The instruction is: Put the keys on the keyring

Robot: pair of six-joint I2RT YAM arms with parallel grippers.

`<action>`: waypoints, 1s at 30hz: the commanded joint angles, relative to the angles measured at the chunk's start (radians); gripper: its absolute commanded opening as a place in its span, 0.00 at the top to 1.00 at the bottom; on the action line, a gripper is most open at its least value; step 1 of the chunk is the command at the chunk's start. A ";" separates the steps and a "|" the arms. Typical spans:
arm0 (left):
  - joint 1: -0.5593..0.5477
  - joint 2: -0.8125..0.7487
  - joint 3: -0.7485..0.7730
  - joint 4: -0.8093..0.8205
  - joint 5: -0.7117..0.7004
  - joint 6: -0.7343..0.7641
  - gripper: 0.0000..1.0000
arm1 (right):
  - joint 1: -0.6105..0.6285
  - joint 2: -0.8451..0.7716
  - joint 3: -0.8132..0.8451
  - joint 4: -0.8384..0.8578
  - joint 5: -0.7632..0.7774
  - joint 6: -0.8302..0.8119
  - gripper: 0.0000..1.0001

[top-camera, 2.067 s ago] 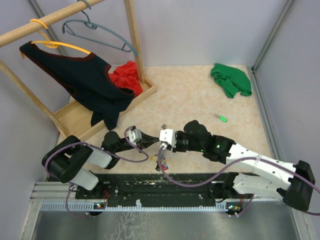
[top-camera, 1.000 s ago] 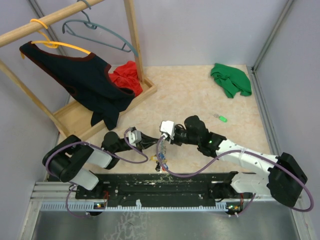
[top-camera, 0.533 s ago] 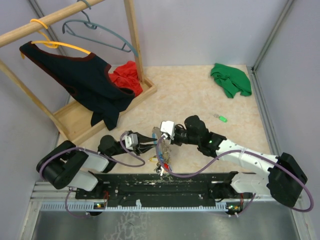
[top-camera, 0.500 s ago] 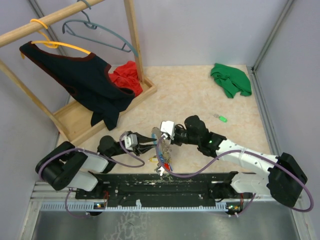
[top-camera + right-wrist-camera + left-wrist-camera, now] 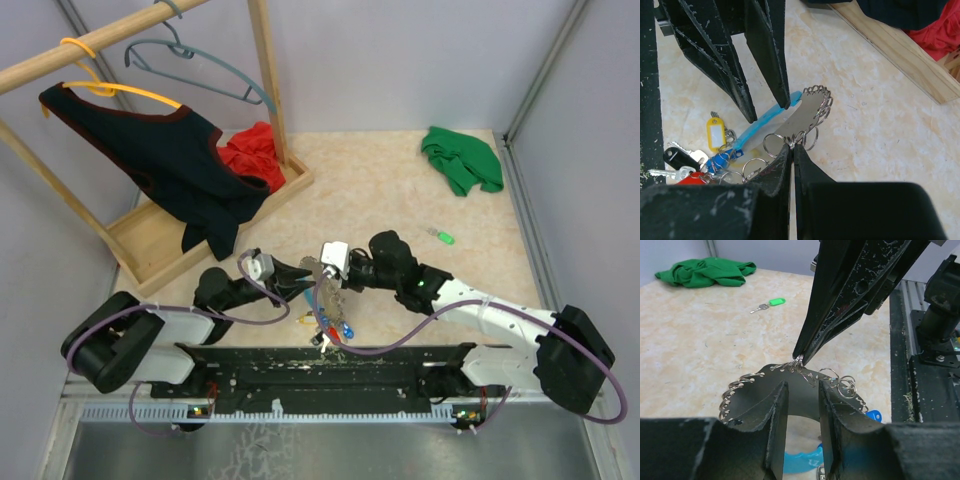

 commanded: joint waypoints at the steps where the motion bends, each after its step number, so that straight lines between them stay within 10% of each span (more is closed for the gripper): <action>1: -0.013 -0.004 0.019 0.008 -0.002 -0.124 0.64 | -0.005 -0.036 0.004 0.073 -0.022 0.015 1.00; 30: -0.075 0.179 0.071 0.112 -0.083 -0.369 0.72 | -0.005 -0.048 0.001 0.078 -0.029 0.021 1.00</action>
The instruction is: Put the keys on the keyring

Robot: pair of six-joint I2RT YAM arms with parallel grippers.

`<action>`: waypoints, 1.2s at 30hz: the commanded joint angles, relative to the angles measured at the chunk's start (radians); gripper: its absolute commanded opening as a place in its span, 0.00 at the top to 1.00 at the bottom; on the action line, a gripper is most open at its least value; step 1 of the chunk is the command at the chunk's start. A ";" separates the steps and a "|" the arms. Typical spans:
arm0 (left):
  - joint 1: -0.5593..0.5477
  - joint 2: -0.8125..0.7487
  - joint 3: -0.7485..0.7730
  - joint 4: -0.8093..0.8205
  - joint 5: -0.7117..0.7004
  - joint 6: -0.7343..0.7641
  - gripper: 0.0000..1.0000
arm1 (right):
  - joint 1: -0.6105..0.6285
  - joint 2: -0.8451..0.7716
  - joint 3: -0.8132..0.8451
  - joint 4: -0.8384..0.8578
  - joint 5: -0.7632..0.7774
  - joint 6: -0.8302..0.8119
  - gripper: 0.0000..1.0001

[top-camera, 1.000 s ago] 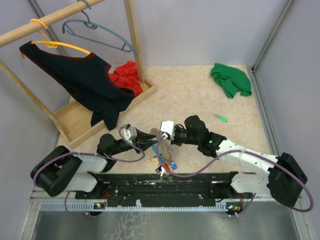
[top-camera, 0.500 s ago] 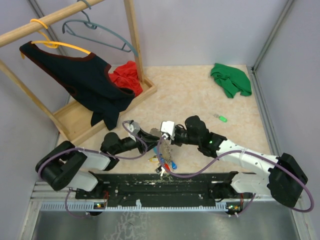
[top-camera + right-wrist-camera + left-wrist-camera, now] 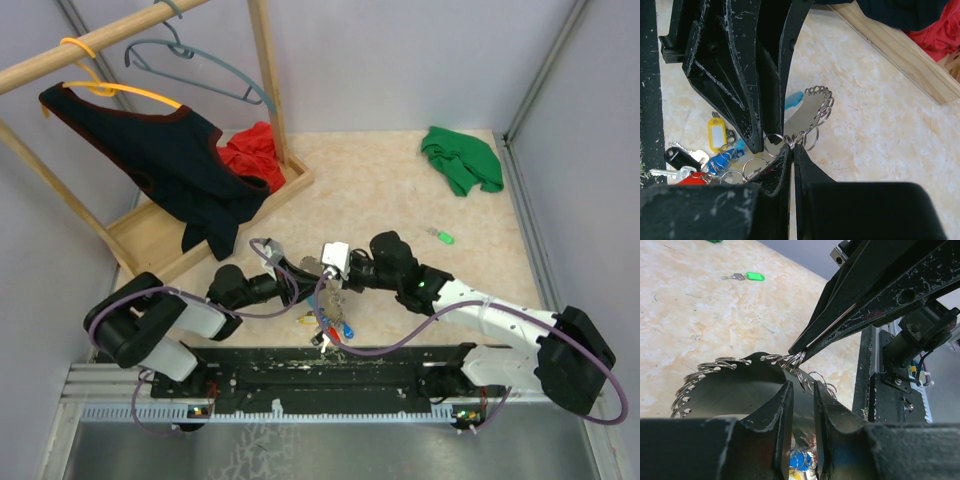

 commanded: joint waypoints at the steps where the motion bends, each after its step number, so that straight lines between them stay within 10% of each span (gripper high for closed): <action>1: -0.013 0.026 0.024 0.076 -0.001 -0.027 0.73 | -0.006 -0.042 0.006 0.071 -0.027 0.018 1.00; 17: -0.018 0.020 -0.001 0.126 0.011 0.080 1.00 | -0.006 -0.068 0.015 0.023 -0.006 0.108 1.00; 24: -0.021 -0.145 0.023 -0.194 0.076 0.376 1.00 | -0.014 -0.055 0.131 -0.200 -0.001 0.196 0.78; 36: -0.040 -0.332 0.136 -0.617 0.065 0.655 1.00 | -0.068 -0.100 0.165 -0.269 0.085 0.246 0.74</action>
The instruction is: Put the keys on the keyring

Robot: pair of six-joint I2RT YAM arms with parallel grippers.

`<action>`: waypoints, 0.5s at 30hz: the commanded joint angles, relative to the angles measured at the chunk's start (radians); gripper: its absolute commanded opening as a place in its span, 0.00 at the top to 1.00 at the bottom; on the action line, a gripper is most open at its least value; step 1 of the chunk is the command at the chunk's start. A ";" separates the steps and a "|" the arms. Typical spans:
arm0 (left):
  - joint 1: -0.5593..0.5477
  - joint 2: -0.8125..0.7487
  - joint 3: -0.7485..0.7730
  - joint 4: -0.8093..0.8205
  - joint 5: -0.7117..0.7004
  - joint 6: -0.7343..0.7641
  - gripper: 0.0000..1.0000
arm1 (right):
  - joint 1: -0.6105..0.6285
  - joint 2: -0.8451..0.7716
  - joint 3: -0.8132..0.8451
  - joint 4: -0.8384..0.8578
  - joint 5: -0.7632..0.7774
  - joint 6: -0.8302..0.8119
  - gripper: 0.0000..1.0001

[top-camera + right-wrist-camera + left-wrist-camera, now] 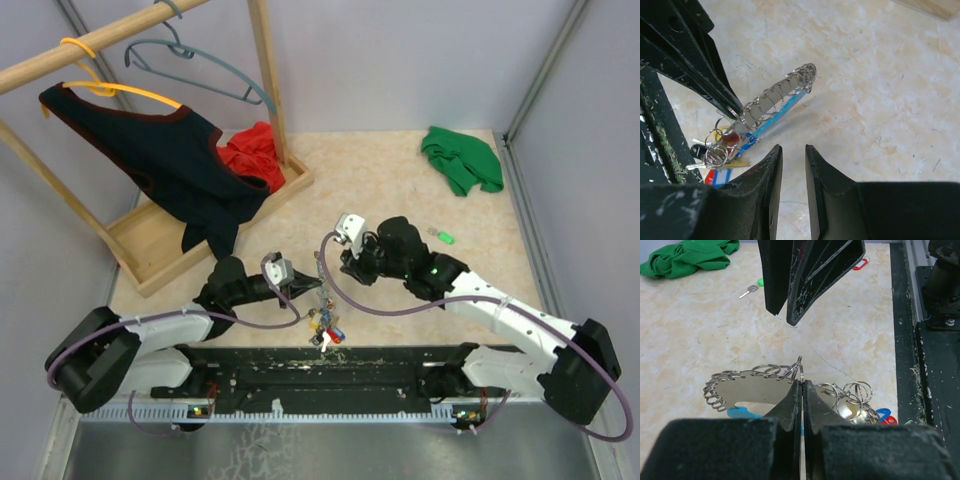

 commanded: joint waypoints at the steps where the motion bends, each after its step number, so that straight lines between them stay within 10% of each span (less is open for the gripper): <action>1: -0.017 -0.064 0.096 -0.202 -0.014 0.113 1.00 | -0.003 -0.063 0.008 0.061 -0.051 -0.031 0.74; 15: -0.055 -0.125 0.213 -0.459 -0.037 0.110 1.00 | -0.005 0.009 -0.130 0.331 -0.182 -0.078 0.59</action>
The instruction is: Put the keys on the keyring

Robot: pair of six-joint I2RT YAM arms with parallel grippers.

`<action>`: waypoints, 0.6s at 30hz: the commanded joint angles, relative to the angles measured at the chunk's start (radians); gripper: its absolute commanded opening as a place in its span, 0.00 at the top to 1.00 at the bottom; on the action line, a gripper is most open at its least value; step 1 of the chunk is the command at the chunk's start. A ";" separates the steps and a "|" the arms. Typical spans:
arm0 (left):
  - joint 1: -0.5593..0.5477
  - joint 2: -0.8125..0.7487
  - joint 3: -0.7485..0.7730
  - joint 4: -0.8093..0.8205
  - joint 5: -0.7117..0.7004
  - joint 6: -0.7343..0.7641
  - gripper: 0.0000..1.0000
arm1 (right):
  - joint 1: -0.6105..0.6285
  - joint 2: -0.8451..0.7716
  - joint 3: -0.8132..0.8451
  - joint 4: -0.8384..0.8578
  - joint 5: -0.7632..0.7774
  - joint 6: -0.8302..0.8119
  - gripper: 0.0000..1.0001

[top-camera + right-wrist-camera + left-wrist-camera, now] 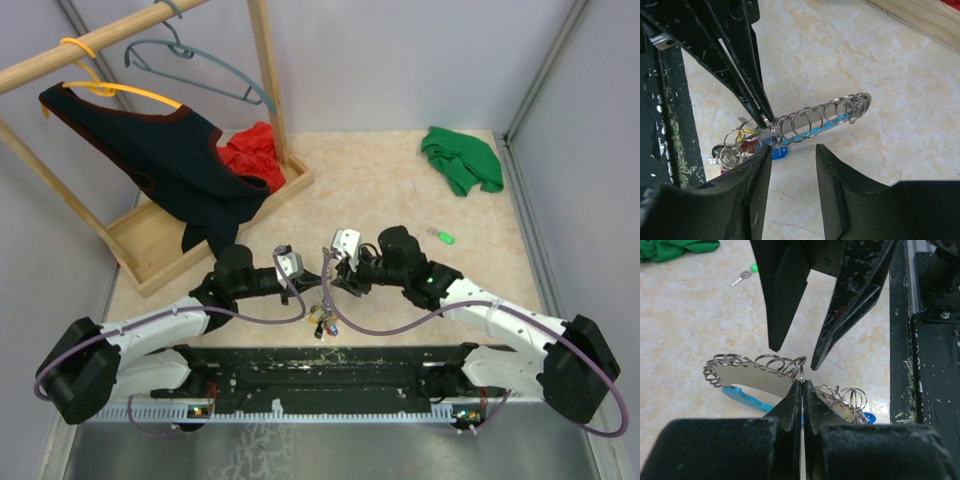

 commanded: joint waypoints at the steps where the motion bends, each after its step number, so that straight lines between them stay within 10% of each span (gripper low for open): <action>1: -0.032 -0.029 0.073 -0.112 -0.007 0.045 1.00 | -0.006 0.020 -0.017 0.166 0.002 0.018 0.61; 12: -0.067 -0.043 0.189 -0.370 -0.092 0.138 1.00 | -0.151 0.019 -0.065 0.161 0.157 0.339 0.68; 18: -0.067 -0.012 0.288 -0.551 -0.192 0.191 1.00 | -0.155 -0.077 -0.169 0.321 -0.087 0.199 0.66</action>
